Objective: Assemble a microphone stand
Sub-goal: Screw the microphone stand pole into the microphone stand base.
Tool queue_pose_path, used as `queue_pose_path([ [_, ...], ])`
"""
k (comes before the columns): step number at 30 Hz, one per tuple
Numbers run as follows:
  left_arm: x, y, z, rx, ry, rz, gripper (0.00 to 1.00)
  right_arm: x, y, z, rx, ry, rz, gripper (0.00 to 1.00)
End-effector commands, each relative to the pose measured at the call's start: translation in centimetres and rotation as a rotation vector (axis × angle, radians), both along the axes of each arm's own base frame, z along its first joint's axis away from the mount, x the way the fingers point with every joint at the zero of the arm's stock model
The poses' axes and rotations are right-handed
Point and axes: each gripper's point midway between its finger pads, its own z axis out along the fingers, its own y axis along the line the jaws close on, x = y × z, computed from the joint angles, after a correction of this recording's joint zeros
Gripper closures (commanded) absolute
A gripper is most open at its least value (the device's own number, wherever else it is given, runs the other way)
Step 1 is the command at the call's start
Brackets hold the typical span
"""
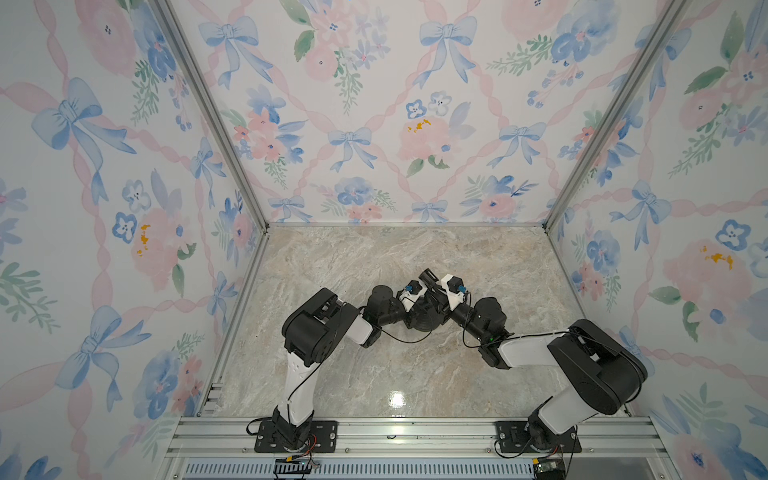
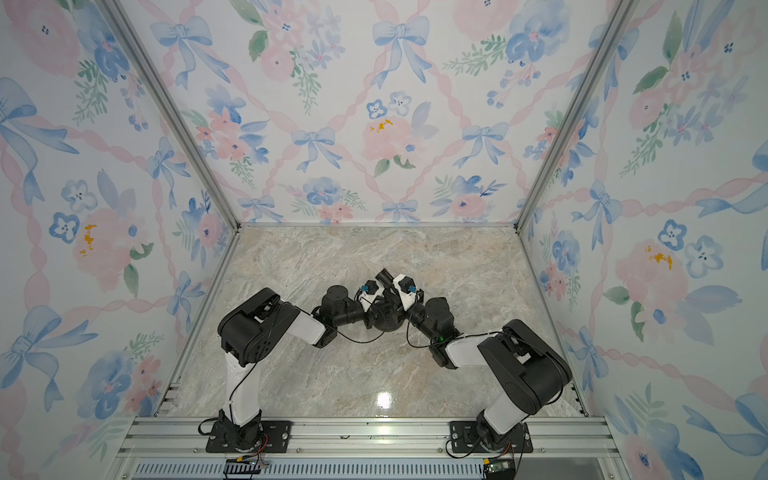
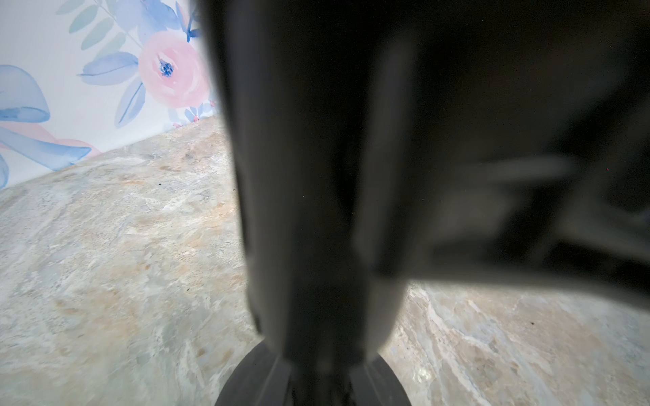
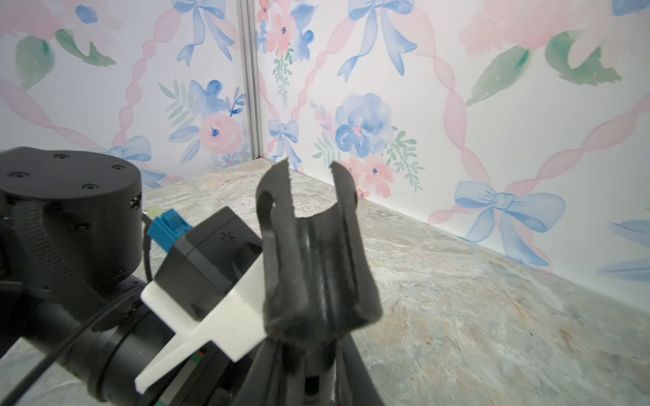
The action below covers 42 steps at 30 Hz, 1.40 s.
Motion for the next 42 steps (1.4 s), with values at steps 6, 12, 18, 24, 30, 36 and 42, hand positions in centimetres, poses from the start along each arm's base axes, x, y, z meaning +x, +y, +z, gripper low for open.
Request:
queue_pose_path([
  [6, 0.7, 0.0, -2.5, 0.047, 0.080, 0.055, 0.74, -2.9, 0.5, -7.1, -0.081, 0.139, -0.126, 1.00],
  [12, 0.3, -0.1, -2.4, 0.048, 0.074, 0.033, 0.76, -3.4, 0.8, -6.5, -0.091, 0.129, -0.081, 1.00],
  [18, -0.3, -0.3, -2.3, 0.052, 0.061, -0.002, 0.83, -4.4, -1.1, -2.7, 0.026, 0.066, 0.135, 0.78],
  [24, -1.3, -0.5, -2.4, 0.064, 0.036, -0.041, 0.84, -3.7, -2.6, -1.9, -0.132, 0.129, 0.333, 0.61],
  [30, -2.3, -0.5, -2.3, 0.068, 0.011, -0.090, 0.84, -2.6, -2.1, -1.1, -0.195, 0.141, 0.543, 0.48],
  [36, -2.9, -0.4, -2.2, 0.063, 0.000, -0.120, 0.84, -3.4, -1.7, -0.2, -0.210, 0.181, 0.779, 0.47],
  [42, -3.4, -0.3, -2.2, 0.062, -0.015, -0.143, 0.83, -3.6, -0.9, -1.6, -0.352, 0.247, 0.860, 0.50],
])
